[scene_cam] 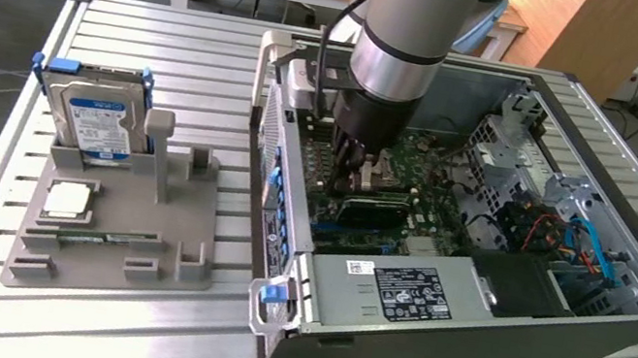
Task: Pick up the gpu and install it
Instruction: 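Press down on the gpu until it lock into place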
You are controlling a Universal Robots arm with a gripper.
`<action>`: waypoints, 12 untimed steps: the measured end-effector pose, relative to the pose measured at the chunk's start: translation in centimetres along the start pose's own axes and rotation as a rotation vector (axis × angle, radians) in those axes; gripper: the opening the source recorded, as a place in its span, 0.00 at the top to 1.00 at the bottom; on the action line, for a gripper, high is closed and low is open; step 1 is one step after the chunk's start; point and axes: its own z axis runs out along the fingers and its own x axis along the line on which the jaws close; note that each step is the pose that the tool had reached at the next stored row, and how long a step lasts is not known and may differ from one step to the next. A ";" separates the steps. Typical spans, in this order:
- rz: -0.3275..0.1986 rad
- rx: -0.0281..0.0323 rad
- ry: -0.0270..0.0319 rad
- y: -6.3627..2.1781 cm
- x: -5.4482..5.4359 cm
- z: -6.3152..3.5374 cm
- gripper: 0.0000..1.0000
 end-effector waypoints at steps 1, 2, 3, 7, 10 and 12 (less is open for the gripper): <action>0.000 -0.0001 0.0002 0.00 0.0 0.01 0.89; 0.000 -0.0003 0.0005 0.00 0.0 0.04 0.89; 0.000 -0.0004 0.0007 0.00 0.0 0.05 0.89; 0.000 -0.0001 0.0001 0.00 0.0 0.08 0.89; 0.000 -0.0001 0.0000 0.00 0.0 0.08 0.89; 0.000 -0.0001 0.0002 0.00 0.0 0.10 0.89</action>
